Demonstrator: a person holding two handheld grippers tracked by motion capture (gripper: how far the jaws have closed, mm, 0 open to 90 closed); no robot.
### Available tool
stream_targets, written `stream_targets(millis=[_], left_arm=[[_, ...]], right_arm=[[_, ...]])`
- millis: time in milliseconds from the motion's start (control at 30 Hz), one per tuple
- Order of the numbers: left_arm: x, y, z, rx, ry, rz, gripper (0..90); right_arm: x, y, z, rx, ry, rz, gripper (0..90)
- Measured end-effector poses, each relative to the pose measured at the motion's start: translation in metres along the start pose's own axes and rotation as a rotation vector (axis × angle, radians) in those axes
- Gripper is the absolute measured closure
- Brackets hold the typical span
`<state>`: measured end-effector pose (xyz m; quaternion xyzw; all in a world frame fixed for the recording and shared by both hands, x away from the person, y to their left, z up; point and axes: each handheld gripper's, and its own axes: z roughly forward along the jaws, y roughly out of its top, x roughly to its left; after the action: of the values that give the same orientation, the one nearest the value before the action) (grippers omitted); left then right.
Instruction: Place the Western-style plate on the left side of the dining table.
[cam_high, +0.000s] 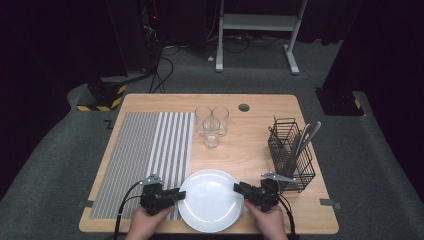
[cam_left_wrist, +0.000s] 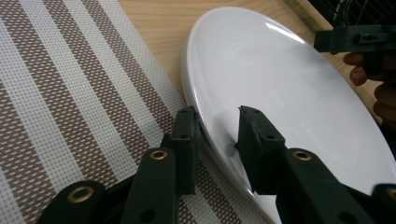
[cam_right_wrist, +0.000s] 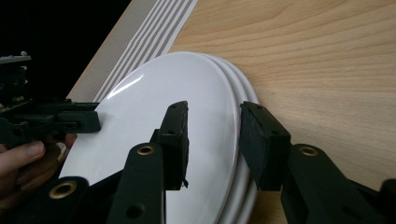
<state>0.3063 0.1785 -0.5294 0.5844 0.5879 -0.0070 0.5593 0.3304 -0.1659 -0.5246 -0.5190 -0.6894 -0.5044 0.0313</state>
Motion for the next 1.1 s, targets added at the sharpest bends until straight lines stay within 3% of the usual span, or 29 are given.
stream_targets(millis=[167,200,433,533,833,967,1100], left_arm=[[0.002,0.002,-0.002,-0.005,0.001,-0.006,68.3],[0.003,0.003,-0.003,-0.009,-0.001,-0.004,68.5],[0.004,0.004,-0.005,-0.011,0.000,-0.011,69.6],[0.004,0.005,-0.006,-0.025,0.003,-0.018,70.5],[0.008,0.010,-0.009,-0.044,0.000,-0.044,72.9],[0.007,0.012,-0.007,-0.060,0.001,-0.054,74.2],[0.004,0.014,-0.007,-0.079,-0.004,-0.054,75.5]], right_arm=[[0.004,0.000,0.005,0.004,-0.004,-0.026,61.2],[0.007,0.000,0.008,0.011,-0.020,-0.054,60.5],[0.014,-0.002,0.012,0.032,-0.060,-0.132,61.5],[0.014,-0.003,0.013,0.048,-0.057,-0.119,62.7],[0.016,-0.006,0.020,0.057,-0.058,-0.143,67.4],[0.013,-0.005,0.020,0.060,-0.070,-0.106,78.4],[0.011,-0.004,0.019,0.049,-0.061,-0.100,80.1]])
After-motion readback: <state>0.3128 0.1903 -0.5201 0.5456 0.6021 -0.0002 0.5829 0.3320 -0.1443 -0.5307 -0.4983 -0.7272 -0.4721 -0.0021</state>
